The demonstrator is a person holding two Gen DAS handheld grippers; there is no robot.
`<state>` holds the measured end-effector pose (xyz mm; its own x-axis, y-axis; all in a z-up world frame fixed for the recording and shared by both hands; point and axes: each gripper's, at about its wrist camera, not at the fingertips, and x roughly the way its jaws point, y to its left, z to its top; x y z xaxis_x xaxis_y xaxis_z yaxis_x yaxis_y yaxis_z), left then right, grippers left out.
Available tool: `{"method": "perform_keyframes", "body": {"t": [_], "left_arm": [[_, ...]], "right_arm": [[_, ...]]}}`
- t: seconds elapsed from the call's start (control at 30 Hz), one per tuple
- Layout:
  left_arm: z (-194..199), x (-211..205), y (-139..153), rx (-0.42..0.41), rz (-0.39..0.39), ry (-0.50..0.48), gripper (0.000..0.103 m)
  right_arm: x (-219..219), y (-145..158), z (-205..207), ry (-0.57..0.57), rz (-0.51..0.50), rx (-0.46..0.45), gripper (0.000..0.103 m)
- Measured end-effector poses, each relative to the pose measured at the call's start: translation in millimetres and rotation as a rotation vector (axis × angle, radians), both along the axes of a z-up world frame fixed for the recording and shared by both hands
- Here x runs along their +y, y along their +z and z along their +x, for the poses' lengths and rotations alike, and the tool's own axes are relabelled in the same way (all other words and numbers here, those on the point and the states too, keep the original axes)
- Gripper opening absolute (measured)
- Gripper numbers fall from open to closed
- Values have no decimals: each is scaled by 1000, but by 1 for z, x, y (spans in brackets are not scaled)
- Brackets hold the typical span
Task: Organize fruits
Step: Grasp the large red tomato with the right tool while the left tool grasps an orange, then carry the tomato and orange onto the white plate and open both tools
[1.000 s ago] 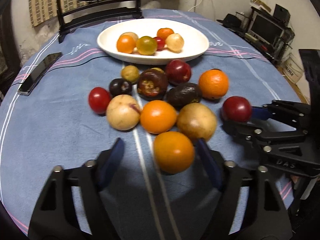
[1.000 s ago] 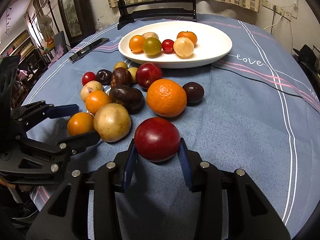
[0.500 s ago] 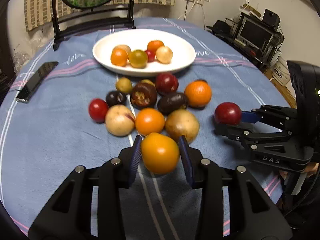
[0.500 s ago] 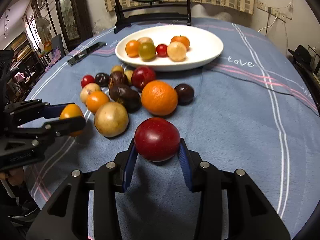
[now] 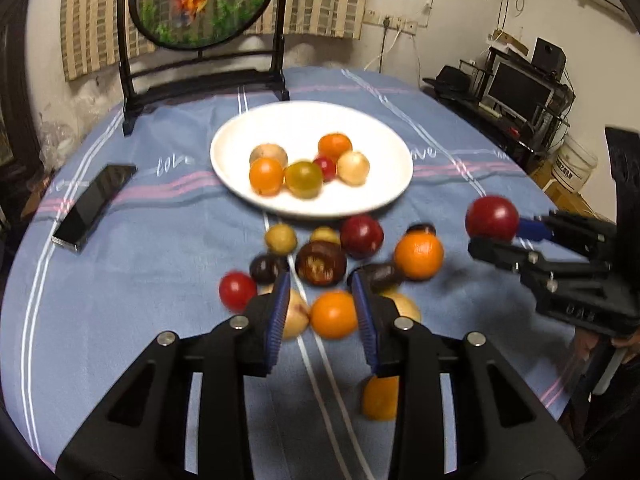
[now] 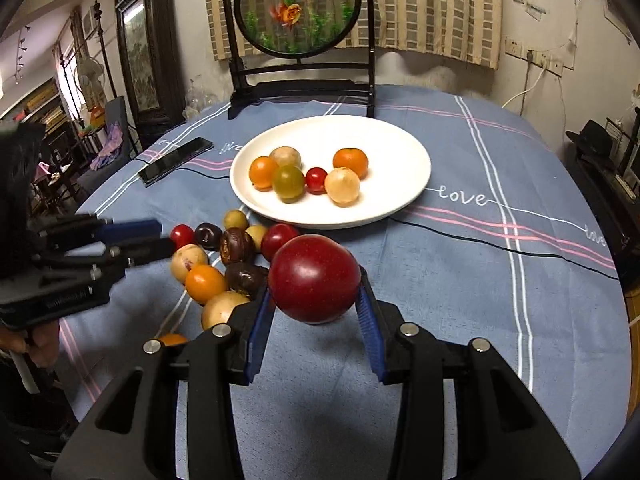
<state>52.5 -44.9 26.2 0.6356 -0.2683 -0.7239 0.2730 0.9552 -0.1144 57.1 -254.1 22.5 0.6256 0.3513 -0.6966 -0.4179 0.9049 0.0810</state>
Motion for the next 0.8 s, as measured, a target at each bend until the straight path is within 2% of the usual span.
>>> {"method": "perform_keyframes", "body": {"t": [0.07, 0.2, 0.4, 0.5, 0.6, 0.8], "left_arm": [[-9, -1, -5, 11, -9, -21, 37], [-23, -11, -17, 69, -59, -83, 45], [-26, -34, -38, 126, -16, -118, 46], [-24, -37, -55, 175, 13, -103, 43], [-30, -39, -57, 150, 41, -107, 40], [-28, -33, -47, 146, 36, -109, 39]], "right_arm": [[0, -5, 1, -1, 0, 13, 42], [-4, -14, -1, -11, 6, 41, 42], [-12, -13, -11, -23, 9, 44, 42], [-15, -15, -14, -26, 7, 45, 42], [-16, -16, -16, -24, 9, 50, 42], [-12, -16, -13, -16, 5, 48, 42]]}}
